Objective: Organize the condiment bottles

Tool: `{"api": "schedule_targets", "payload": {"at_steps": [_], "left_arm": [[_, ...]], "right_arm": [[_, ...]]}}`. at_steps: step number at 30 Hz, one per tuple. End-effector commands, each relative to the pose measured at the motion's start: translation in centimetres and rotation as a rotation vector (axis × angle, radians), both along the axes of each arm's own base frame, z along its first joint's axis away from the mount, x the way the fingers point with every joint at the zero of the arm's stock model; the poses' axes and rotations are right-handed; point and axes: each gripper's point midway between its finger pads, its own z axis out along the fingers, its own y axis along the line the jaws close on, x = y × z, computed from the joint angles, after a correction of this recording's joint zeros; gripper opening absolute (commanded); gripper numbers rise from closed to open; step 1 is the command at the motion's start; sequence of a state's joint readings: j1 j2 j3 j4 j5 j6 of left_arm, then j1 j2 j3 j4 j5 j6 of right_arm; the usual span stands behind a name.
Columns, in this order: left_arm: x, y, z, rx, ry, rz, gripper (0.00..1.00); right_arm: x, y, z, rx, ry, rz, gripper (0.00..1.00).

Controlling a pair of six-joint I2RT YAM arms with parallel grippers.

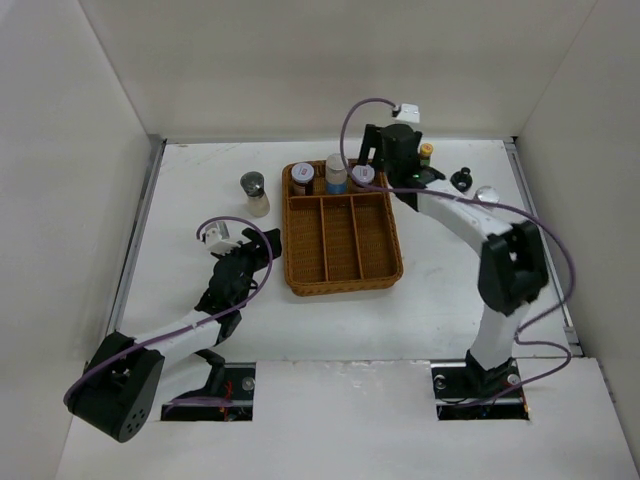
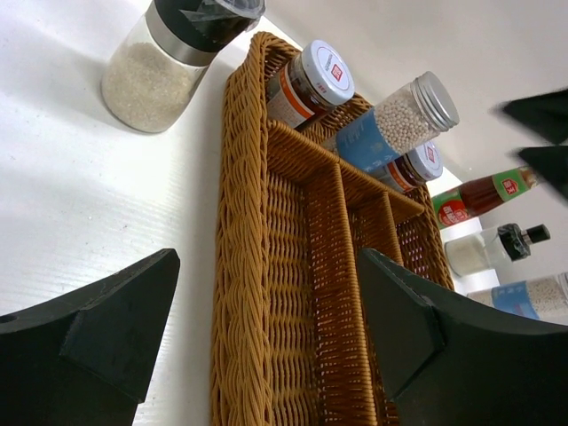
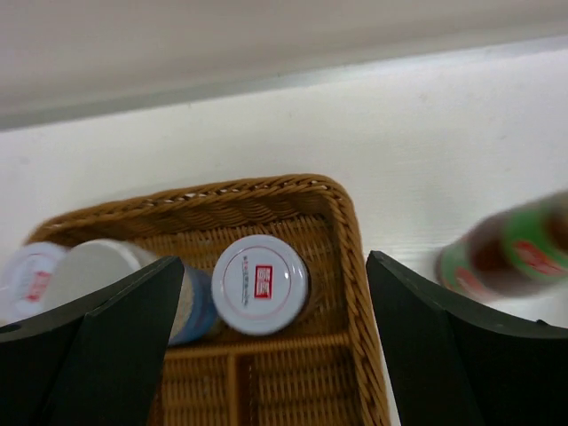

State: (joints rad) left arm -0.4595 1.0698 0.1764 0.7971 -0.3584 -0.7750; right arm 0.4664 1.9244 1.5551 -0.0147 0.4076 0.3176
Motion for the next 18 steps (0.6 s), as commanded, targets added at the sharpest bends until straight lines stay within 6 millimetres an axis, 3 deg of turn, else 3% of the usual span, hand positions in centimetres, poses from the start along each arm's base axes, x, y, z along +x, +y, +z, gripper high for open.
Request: {"api": "schedule_targets", "payload": {"at_steps": [1,4,8,10,14,18], "left_arm": [[0.4,-0.4,1.9,-0.036,-0.059,-0.011,0.81],[0.2,-0.6,2.3,-0.044,-0.068,-0.019,0.81],[0.3,-0.6,1.8,-0.04,-0.056,-0.016,0.81],[0.3,-0.8,1.8,-0.042,-0.054,-0.025,0.81],[0.4,-0.9,1.6,-0.041,-0.048,-0.024,0.81],[0.2,-0.9,2.1,-0.053,-0.058,-0.03,0.81]], "right_arm": [[-3.6,-3.1,12.2,0.125,-0.249,-0.065,0.91],[-7.5,-9.4,13.7,0.123,-0.307,-0.196,0.92],[-12.1,-20.1,11.2,0.034,-0.285,-0.489,1.0],[-13.6,-23.9,9.0,-0.022,-0.221,-0.59,1.0],[-13.5,-26.7,5.5,-0.083,-0.099,-0.649,1.0],[-11.2,-26.7,2.2,-0.09,-0.001,-0.598,1.0]]}}
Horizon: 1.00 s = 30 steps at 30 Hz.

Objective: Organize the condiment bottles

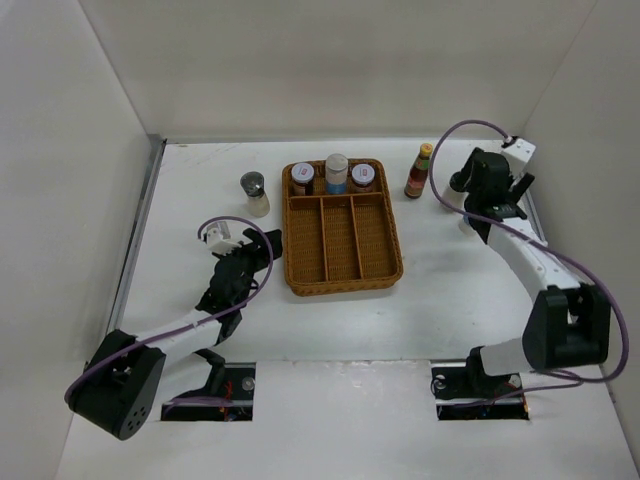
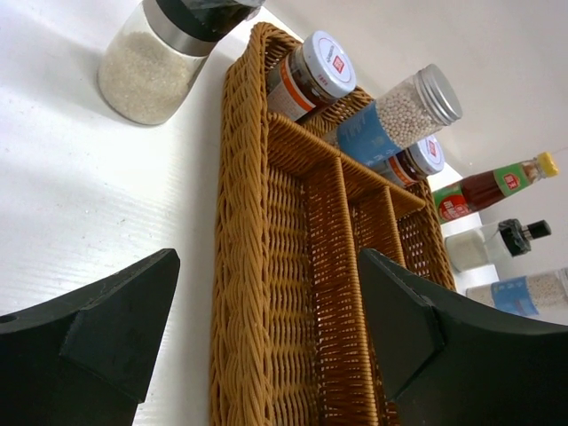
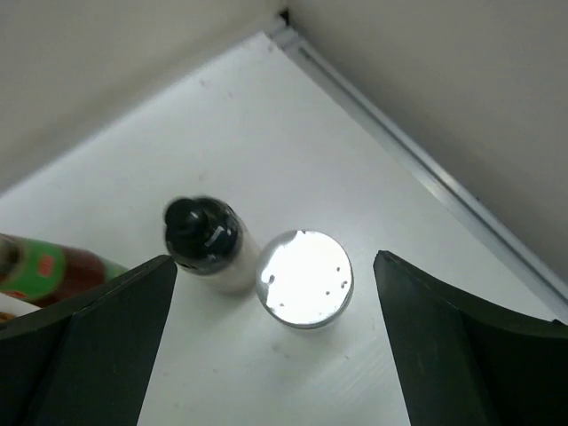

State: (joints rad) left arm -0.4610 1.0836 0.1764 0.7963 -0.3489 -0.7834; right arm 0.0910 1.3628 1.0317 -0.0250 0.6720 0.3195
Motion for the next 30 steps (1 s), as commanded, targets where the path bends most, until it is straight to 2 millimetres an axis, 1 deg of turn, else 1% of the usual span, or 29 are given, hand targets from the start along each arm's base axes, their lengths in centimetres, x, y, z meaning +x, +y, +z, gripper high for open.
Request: {"api": "schedule_targets", "payload": {"at_steps": [1,2,4,7,10,12,14,15,16,17,18,19,21,23,24,25,27,29,30], "left_arm": [[0.2,-0.7,2.6,-0.052,-0.075,-0.021,0.81],[0.2,-0.7,2.6,-0.052,-0.075,-0.021,0.81],[0.3,-0.7,2.3,-0.048,-0.067,-0.021,0.81],[0.4,-1.0,2.1,-0.05,-0.059,-0.034,0.81],[0.5,-1.1,1.8,-0.047,-0.049,-0.034,0.81],[0.6,-1.0,1.7,-0.045,-0.045,-0.031,0.81],[0.6,-1.0,1.9,-0.05,-0.051,-0.033,0.81],[0.5,-0.9,1.9,-0.051,-0.053,-0.031,0.81],[0.5,-0.9,1.9,-0.051,-0.053,-0.03,0.81],[0.6,-0.8,1.8,-0.049,-0.05,-0.027,0.81],[0.6,-0.7,1.7,-0.047,-0.046,-0.025,0.81],[0.6,-0.8,1.6,-0.047,-0.045,-0.026,0.81],[0.5,-0.9,1.9,-0.052,-0.051,-0.031,0.81],[0.5,-0.9,1.9,-0.052,-0.051,-0.03,0.81],[0.6,-0.9,1.8,-0.05,-0.049,-0.028,0.81],[0.6,-0.9,1.7,-0.049,-0.046,-0.029,0.81],[0.6,-0.8,1.7,-0.049,-0.046,-0.029,0.81],[0.5,-0.7,1.9,-0.053,-0.054,-0.025,0.81],[0.6,-0.6,2.0,-0.053,-0.056,-0.02,0.81]], "right_arm": [[1.1,0.3,-1.8,0.023,0.062,0.048,1.0],[1.3,0.4,-2.2,0.031,0.067,0.057,1.0],[1.6,0.0,-3.2,0.043,0.081,0.057,1.0],[1.9,-1.3,-4.2,0.046,0.101,0.025,1.0],[2.4,-2.0,-5.5,0.053,0.125,0.012,1.0],[2.9,-2.1,-6.8,0.061,0.161,0.016,1.0],[3.4,-1.6,-7.9,0.075,0.18,0.033,1.0],[3.4,-1.4,-8.4,0.086,0.182,0.037,0.93],[3.4,-1.4,-8.5,0.09,0.178,0.031,0.81],[3.2,-1.6,-8.4,0.089,0.17,0.021,0.74],[2.8,-1.8,-7.5,0.079,0.134,-0.003,0.64],[2.6,-1.7,-6.8,0.068,0.11,-0.013,0.61],[1.6,-0.6,-3.9,0.03,0.041,-0.011,0.55],[0.2,1.5,-0.1,-0.011,-0.045,0.016,0.52],[-0.3,2.4,1.2,-0.022,-0.073,0.034,0.52],[-0.8,3.6,3.1,-0.041,-0.108,0.065,0.51],[-1.5,6.8,5.9,-0.063,-0.158,0.153,0.51],[-1.9,11.0,7.6,-0.048,-0.199,0.263,0.51],[-1.9,13.7,8.3,-0.031,-0.22,0.337,0.51]]}}
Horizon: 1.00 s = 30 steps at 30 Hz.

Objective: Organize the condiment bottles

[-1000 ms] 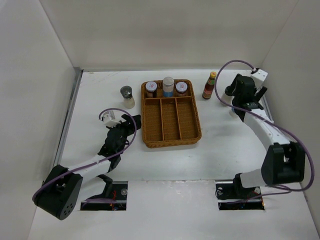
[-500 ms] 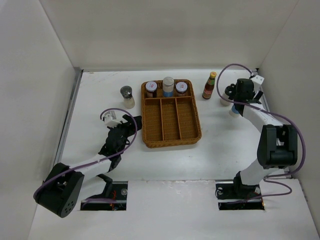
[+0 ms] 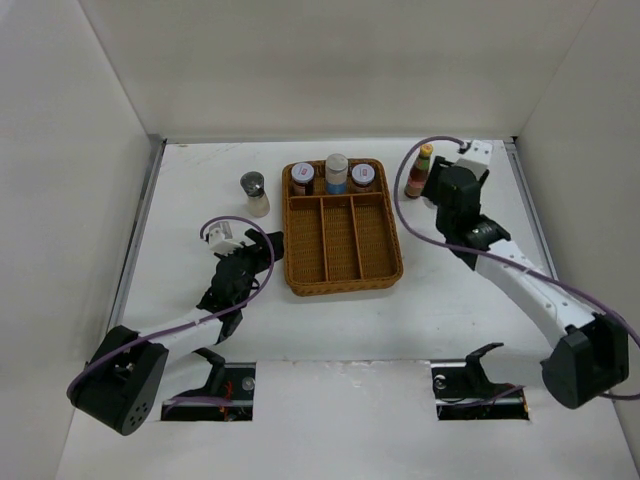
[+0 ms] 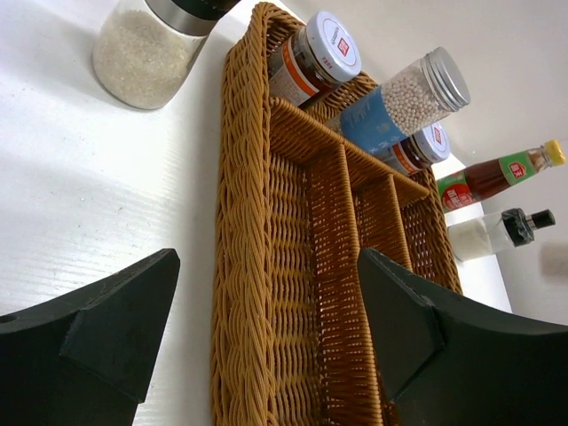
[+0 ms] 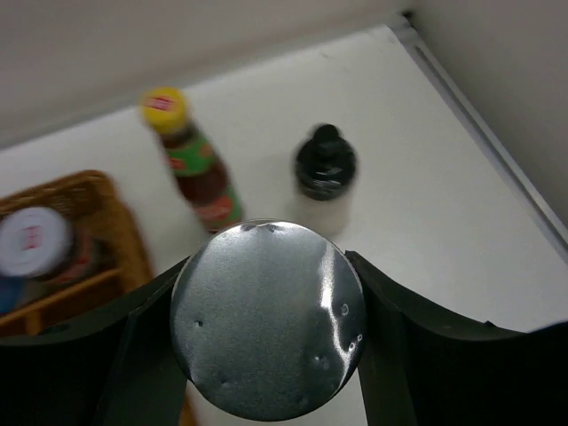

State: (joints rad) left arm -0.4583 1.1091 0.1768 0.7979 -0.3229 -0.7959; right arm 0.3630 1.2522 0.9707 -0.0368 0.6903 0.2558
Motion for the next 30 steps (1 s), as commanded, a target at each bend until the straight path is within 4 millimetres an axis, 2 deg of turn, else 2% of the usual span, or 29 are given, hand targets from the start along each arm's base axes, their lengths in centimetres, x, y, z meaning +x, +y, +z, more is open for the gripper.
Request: {"api": "schedule_targets", "payload": {"at_steps": [1,3,6,8,11,14,17,23,26,28,30], "left_arm": [[0.6,-0.1,2.7,-0.048,-0.078,0.005,0.81],[0.7,0.3,2.6,-0.048,-0.077,0.014,0.81],[0.5,0.7,3.0,-0.051,-0.09,0.026,0.81],[0.5,1.1,3.0,-0.049,-0.091,0.041,0.81],[0.6,1.4,3.0,-0.049,-0.091,0.048,0.81],[0.6,1.5,3.0,-0.047,-0.091,0.051,0.81],[0.7,1.7,2.8,-0.044,-0.085,0.055,0.81],[0.7,1.5,2.7,-0.041,-0.081,0.051,0.81],[0.7,1.3,2.9,-0.046,-0.088,0.043,0.81],[0.7,1.3,3.0,-0.045,-0.09,0.044,0.81],[0.8,1.5,2.7,-0.041,-0.081,0.047,0.81]], "right_arm": [[0.5,6.6,7.5,0.061,-0.214,0.157,0.51],[1.1,12.1,8.1,0.085,-0.227,0.307,0.52],[1.9,18.8,8.2,0.11,-0.238,0.46,0.52],[2.6,21.8,7.4,0.094,-0.222,0.513,0.52],[3.7,24.8,5.5,0.069,-0.189,0.559,0.52],[4.4,26.5,3.4,0.055,-0.158,0.588,0.52],[5.4,27.6,0.5,0.021,-0.11,0.594,0.52],[6.3,27.8,-4.0,-0.016,-0.058,0.565,0.54],[6.4,27.5,-5.1,-0.022,-0.056,0.549,0.64],[6.2,27.2,-5.1,-0.02,-0.055,0.542,0.79],[5.9,27.0,-4.3,-0.021,-0.062,0.547,0.92]]}}
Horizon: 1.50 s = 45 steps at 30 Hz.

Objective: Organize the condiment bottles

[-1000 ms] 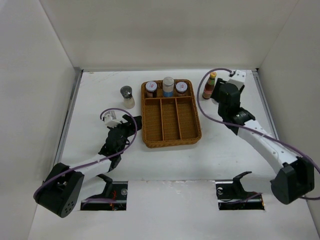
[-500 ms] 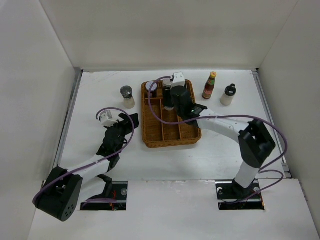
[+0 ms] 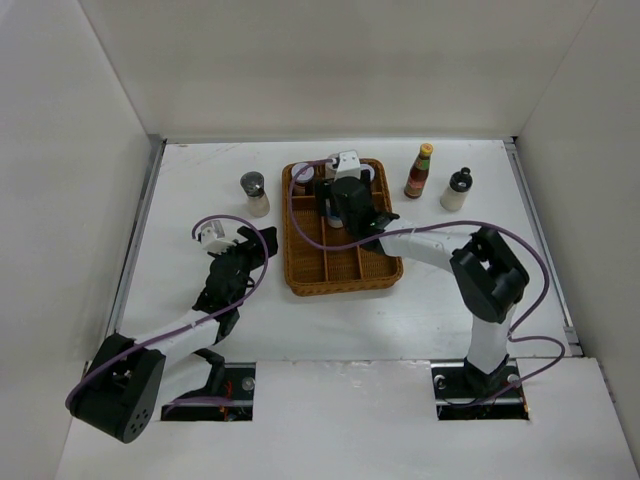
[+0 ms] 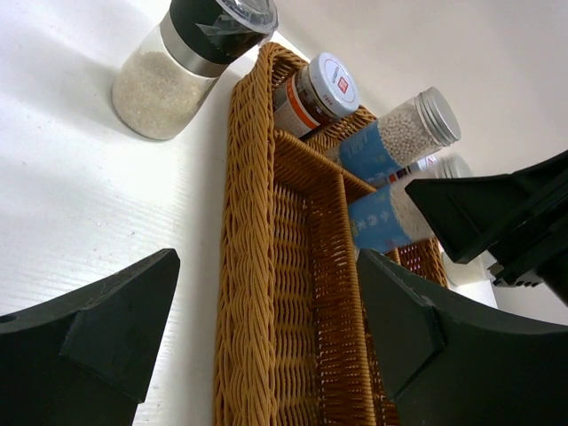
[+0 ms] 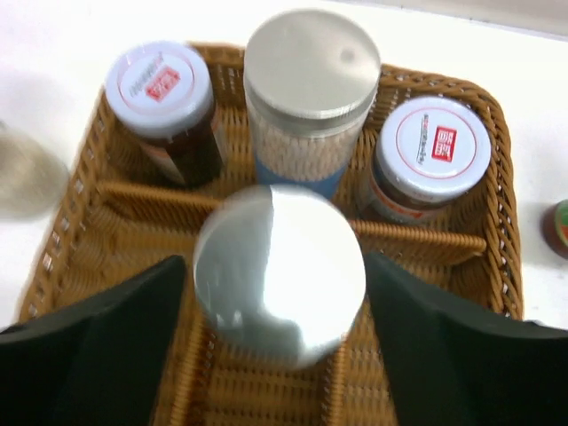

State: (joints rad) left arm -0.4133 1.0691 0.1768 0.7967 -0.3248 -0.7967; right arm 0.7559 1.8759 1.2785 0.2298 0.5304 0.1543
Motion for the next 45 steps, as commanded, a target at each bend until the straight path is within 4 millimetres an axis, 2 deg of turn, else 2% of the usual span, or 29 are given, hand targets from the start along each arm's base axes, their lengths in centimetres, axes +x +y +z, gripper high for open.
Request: {"api": "schedule_targets", "payload": {"at_steps": [1,4,7,9,14,15,17,21,26,31,33,36,37,38,40,41,45], "left_arm": [[0.3,0.0,1.4,-0.023,-0.046,0.002,0.81],[0.1,-0.1,1.8,-0.029,-0.059,-0.001,0.81],[0.2,0.1,1.6,-0.025,-0.051,0.007,0.81],[0.3,0.0,1.5,-0.026,-0.049,0.001,0.81],[0.3,-0.2,1.4,-0.024,-0.045,-0.002,0.81],[0.3,-0.2,1.4,-0.026,-0.045,-0.005,0.81],[0.2,-0.4,1.6,-0.028,-0.049,-0.01,0.81],[0.3,-0.5,1.3,-0.025,-0.042,-0.012,0.81],[0.2,-0.4,1.7,-0.027,-0.052,-0.009,0.81],[0.3,-0.4,1.4,-0.025,-0.045,-0.012,0.81],[0.3,-0.5,1.6,-0.024,-0.048,-0.012,0.81],[0.4,-0.3,1.3,-0.021,-0.041,-0.009,0.81],[0.4,-0.3,1.4,-0.022,-0.043,-0.009,0.81],[0.3,-0.4,1.5,-0.024,-0.048,-0.009,0.81],[0.3,-0.5,1.4,-0.023,-0.046,-0.01,0.81],[0.3,-0.5,1.3,-0.022,-0.044,-0.01,0.81],[0.3,-0.8,1.4,-0.025,-0.045,-0.021,0.81]], "right_arm": [[0.5,0.2,5.6,0.1,-0.123,-0.017,0.96],[-0.6,-1.3,8.5,0.141,-0.146,-0.022,1.0],[-1.0,-5.7,11.5,0.191,-0.19,-0.081,1.0],[-0.4,-9.8,12.2,0.197,-0.212,-0.165,1.0],[1.0,-26.0,10.4,0.142,-0.227,-0.605,1.0],[1.3,-28.1,9.6,0.127,-0.208,-0.652,1.0],[2.4,-30.8,8.2,0.113,-0.172,-0.697,1.0],[5.1,-32.1,4.5,0.124,-0.04,-0.672,1.0],[6.8,-33.5,1.0,0.154,0.028,-0.693,1.0],[8.5,-34.5,-1.5,0.182,0.072,-0.686,0.92],[9.0,-35.2,-2.1,0.187,0.071,-0.695,0.85],[9.7,-34.6,-1.6,0.21,0.022,-0.654,0.73],[9.8,-34.5,-1.4,0.212,0.004,-0.642,0.66],[9.6,-34.5,-1.2,0.214,-0.016,-0.643,0.59],[8.7,-35.0,-0.8,0.214,-0.039,-0.663,0.53],[7.6,-35.0,-0.3,0.219,-0.048,-0.681,0.51],[2.7,-31.6,3.5,0.235,-0.132,-0.697,0.49]]}}
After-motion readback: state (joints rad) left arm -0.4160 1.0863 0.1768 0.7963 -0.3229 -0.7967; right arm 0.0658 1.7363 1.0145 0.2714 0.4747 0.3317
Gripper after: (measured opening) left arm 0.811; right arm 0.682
